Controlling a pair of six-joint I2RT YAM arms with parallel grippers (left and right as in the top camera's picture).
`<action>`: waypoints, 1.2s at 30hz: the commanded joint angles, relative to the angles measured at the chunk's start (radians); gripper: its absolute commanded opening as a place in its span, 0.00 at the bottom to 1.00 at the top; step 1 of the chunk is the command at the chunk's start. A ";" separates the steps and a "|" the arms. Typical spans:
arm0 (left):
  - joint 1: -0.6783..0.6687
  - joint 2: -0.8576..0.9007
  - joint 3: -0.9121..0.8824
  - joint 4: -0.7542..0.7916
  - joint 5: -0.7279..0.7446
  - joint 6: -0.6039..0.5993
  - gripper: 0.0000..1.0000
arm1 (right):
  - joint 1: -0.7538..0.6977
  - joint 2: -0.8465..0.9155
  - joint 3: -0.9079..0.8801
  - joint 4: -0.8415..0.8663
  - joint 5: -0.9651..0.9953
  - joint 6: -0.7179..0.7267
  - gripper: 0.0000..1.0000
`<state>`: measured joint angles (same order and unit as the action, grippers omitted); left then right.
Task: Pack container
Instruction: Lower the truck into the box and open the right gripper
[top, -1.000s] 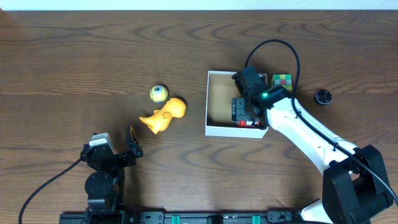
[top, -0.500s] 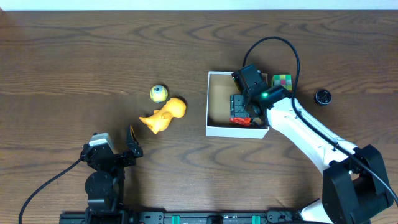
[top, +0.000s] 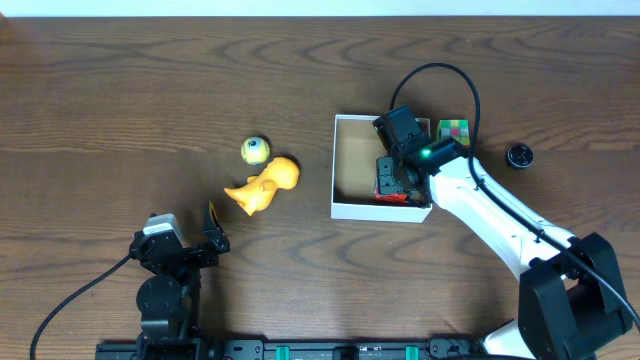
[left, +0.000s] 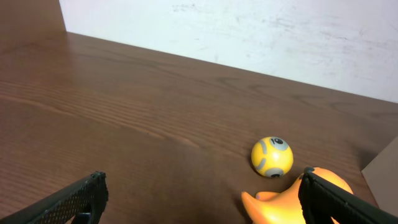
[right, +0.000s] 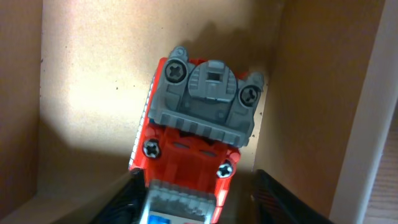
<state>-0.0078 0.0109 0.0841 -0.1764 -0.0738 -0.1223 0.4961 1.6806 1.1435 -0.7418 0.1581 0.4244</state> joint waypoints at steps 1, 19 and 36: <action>-0.002 -0.006 -0.029 -0.008 0.010 0.017 0.98 | 0.009 0.002 0.002 -0.006 0.019 -0.006 0.55; -0.002 -0.006 -0.029 -0.008 0.010 0.017 0.98 | 0.008 0.001 0.073 -0.128 0.097 -0.006 0.41; -0.002 -0.006 -0.029 -0.008 0.010 0.017 0.98 | 0.008 0.001 0.071 -0.167 0.086 0.017 0.43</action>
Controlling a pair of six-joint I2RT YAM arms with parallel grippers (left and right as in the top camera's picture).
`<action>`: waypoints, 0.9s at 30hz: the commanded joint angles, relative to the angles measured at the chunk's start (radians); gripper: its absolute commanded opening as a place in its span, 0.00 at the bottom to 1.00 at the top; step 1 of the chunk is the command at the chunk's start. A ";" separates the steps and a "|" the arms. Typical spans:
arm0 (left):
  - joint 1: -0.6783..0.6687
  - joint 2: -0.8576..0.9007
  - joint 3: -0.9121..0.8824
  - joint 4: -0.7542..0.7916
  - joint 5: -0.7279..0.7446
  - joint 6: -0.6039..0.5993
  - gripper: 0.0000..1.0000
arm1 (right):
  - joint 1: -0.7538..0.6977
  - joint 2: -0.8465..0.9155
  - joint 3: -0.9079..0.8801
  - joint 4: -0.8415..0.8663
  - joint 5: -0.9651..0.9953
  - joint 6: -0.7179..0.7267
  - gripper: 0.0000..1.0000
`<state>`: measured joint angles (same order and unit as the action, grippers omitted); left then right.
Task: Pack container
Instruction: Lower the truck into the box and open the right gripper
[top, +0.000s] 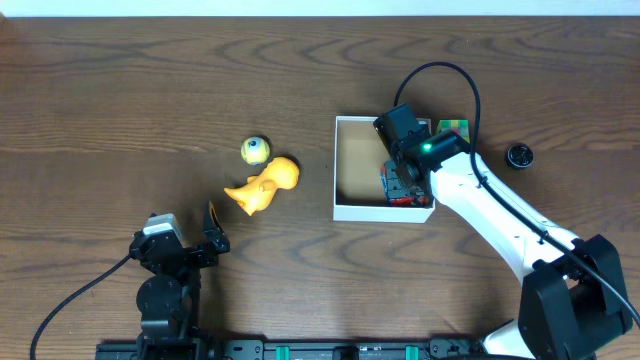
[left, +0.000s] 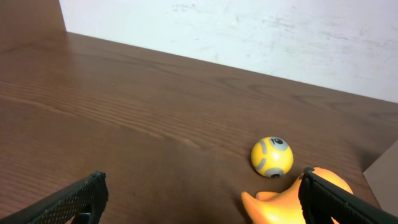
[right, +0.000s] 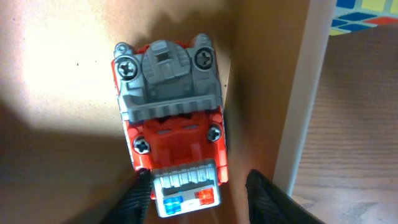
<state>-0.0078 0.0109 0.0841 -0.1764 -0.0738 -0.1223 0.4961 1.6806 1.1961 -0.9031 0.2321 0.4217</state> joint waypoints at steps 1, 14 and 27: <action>-0.002 -0.006 -0.029 -0.008 0.010 0.017 0.98 | 0.008 0.001 0.018 -0.006 0.010 0.020 0.36; -0.002 -0.006 -0.029 -0.008 0.010 0.017 0.98 | 0.009 0.001 0.018 -0.018 0.002 0.037 0.33; -0.002 -0.006 -0.029 -0.008 0.010 0.017 0.98 | 0.009 -0.001 0.018 -0.060 0.003 0.055 0.25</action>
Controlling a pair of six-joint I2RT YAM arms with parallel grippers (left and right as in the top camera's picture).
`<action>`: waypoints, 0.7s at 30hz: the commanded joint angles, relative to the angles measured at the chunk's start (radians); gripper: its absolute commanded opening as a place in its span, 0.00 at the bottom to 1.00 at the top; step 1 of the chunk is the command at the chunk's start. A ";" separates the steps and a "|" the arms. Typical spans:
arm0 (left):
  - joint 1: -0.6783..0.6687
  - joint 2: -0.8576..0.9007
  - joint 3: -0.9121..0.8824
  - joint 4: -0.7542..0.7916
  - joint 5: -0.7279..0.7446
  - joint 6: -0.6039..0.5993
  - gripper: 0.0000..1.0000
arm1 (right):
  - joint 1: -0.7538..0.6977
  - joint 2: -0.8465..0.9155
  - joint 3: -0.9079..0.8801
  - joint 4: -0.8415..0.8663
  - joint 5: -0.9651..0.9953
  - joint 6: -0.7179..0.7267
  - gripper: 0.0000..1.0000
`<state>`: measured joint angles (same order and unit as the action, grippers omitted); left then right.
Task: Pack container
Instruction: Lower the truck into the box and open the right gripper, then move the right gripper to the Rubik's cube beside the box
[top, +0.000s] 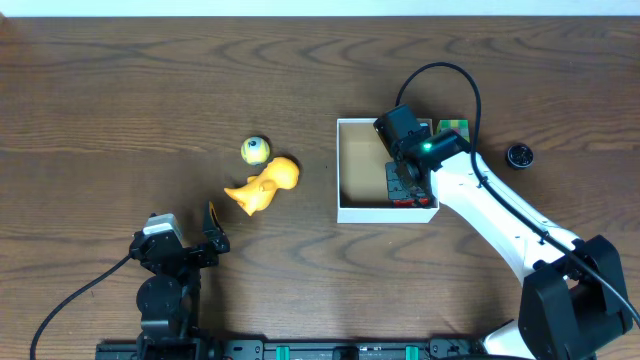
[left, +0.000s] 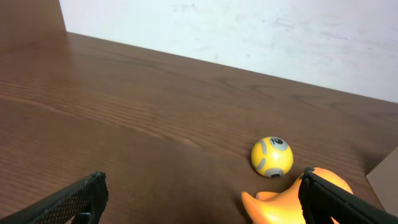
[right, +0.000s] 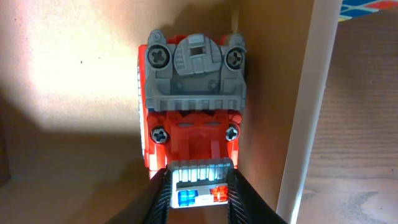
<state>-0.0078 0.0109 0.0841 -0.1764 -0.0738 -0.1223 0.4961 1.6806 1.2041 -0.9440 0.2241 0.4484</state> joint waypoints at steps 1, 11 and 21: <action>-0.002 -0.006 -0.029 -0.008 0.010 0.017 0.98 | 0.009 -0.001 0.010 -0.026 0.012 0.030 0.25; -0.002 -0.006 -0.029 -0.008 0.010 0.017 0.98 | 0.009 -0.001 0.010 -0.033 0.011 0.029 0.38; -0.002 -0.006 -0.029 -0.008 0.010 0.017 0.98 | 0.009 -0.001 0.083 0.009 0.012 -0.036 0.55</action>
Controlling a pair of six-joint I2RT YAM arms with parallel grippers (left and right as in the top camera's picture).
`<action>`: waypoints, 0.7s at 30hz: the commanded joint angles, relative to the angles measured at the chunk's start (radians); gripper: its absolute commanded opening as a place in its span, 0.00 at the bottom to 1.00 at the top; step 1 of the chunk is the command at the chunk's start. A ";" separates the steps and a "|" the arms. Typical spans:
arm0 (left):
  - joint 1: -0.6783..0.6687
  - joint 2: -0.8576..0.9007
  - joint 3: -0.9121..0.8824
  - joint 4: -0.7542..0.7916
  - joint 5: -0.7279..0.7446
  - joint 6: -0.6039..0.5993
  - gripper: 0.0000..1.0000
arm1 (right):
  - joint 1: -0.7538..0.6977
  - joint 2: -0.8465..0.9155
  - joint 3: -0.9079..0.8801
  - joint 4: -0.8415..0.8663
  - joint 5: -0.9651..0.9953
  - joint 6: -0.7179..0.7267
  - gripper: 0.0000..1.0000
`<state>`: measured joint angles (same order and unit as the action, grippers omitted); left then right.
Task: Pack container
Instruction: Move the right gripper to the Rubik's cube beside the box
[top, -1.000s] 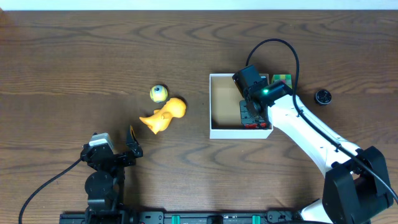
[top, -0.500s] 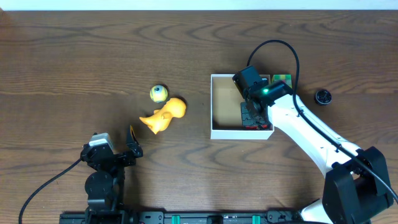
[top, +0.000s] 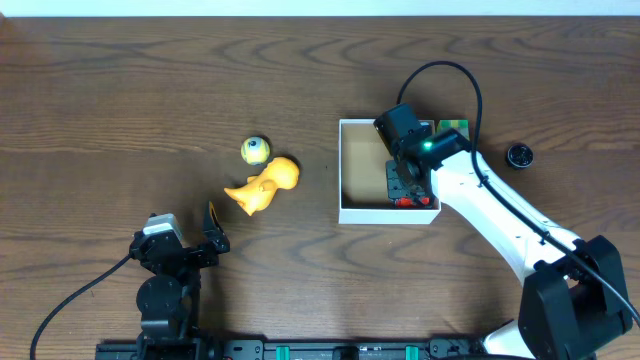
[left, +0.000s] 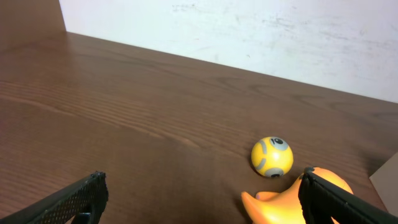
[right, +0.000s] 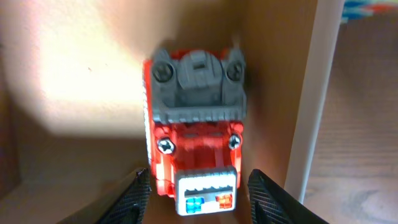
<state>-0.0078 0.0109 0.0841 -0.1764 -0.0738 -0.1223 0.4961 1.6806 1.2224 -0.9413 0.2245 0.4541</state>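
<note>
A white cardboard box (top: 342, 170) stands right of centre. Inside it, against the right wall, lies a red and grey toy truck (right: 196, 143). My right gripper (right: 202, 198) hangs over the truck's near end, open, with its fingers (right: 135, 194) clear of both sides. In the overhead view the right gripper (top: 404, 180) covers most of the truck. A yellow ball (left: 272, 157) and an orange duck (left: 292, 202) lie on the table left of the box. My left gripper (left: 202, 205) rests open near the front edge, short of the duck.
A multicoloured cube (top: 455, 127) sits just behind the box's far right corner. A small black cap (top: 518, 155) lies further right. The box's white right wall (right: 317, 106) stands close beside my right finger. The table is dark wood.
My right gripper has opened: its fingers were pressed on the truck's sides and now stand apart from it. The truck lies in the box. The left arm has not moved.
The truck lay tilted in the box under my right gripper. It then lay straighter by the right wall, the fingers loosely round it. Then they were shut on it, and now it is let go. The box has shifted slightly right. Ball, duck and left arm stayed put.
</note>
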 joint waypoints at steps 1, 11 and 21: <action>-0.002 -0.006 -0.029 -0.008 0.010 0.017 0.98 | 0.009 -0.001 0.080 0.006 0.011 -0.051 0.55; -0.002 -0.006 -0.029 -0.008 0.010 0.017 0.98 | -0.056 -0.018 0.333 -0.072 0.110 -0.135 0.65; -0.002 -0.006 -0.029 -0.008 0.010 0.017 0.98 | -0.298 -0.051 0.347 -0.057 0.108 -0.285 0.83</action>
<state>-0.0078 0.0109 0.0841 -0.1764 -0.0738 -0.1223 0.2520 1.6493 1.5555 -1.0054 0.3130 0.2432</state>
